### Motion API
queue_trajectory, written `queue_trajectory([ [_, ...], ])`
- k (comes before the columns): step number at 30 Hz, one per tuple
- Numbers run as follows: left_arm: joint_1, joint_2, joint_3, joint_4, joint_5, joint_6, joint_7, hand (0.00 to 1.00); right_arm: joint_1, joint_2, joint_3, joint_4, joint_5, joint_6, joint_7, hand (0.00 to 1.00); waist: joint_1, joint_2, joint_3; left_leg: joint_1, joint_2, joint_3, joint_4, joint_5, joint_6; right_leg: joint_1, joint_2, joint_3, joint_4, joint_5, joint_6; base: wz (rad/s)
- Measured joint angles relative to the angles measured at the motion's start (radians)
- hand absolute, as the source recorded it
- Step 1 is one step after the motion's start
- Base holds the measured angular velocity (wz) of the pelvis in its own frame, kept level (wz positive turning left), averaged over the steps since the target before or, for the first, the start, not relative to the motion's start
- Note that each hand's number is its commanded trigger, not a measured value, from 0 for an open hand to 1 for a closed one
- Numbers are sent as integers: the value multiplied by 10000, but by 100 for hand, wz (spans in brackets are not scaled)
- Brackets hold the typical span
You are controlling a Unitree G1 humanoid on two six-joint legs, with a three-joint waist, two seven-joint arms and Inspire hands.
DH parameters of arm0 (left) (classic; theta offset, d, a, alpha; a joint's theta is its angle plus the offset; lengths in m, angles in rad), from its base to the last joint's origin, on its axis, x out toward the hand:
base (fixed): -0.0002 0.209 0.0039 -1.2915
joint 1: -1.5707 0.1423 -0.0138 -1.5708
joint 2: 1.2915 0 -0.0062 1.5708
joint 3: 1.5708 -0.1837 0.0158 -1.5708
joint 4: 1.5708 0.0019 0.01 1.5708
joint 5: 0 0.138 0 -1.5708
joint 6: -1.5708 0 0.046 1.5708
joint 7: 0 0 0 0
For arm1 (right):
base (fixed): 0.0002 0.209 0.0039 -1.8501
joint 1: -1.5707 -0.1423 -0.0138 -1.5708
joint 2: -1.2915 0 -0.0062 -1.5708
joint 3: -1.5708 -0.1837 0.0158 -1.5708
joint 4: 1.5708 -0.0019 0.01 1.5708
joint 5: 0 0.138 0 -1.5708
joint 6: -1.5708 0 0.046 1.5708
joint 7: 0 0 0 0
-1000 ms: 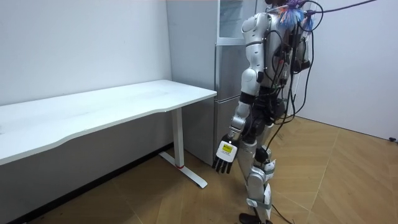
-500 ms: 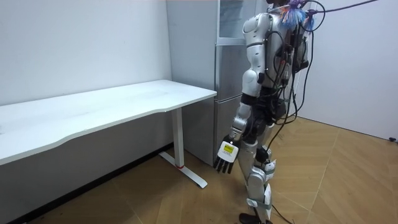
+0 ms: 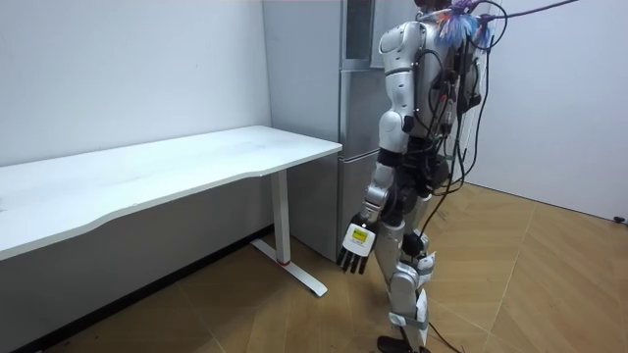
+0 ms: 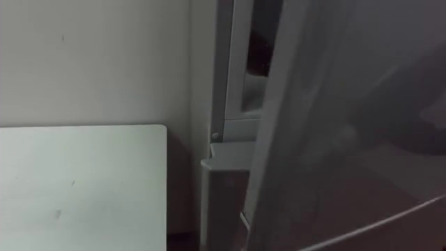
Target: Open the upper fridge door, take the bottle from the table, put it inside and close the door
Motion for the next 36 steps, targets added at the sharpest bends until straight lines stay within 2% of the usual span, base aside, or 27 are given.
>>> queue_trajectory([
  [11,-102,4,13,15,-9,-27,-10,0,-14,-6,204,-220,-530,-10,506,0,252,-33,-6,-14,15,-61,1,0,-1,123,-12,-153,-142,10,15,3],
  [20,-105,-8,6,53,-11,-73,-152,0,-391,10,1255,-220,-834,-24,1612,0,305,66,39,39,25,-263,4,1,0,259,-17,-252,-159,16,13,5],
  [24,-137,-38,-13,57,-1,-109,-242,0,-537,11,1666,-228,-1027,-20,1985,0,435,114,49,74,27,-257,5,1,0,279,-15,-260,-155,42,-4,-1],
  [30,-226,-53,-93,187,-4,-182,-242,0,-942,11,2394,-264,-1476,-10,2262,0,647,87,39,139,22,-248,16,5,-6,304,-22,-266,-197,78,-22,-1],
  [36,-272,-36,-187,221,21,-247,-243,0,-980,60,2462,-258,-1639,-4,2086,0,812,80,36,144,38,-324,51,13,-3,468,-25,-406,-427,193,-18,3],
])
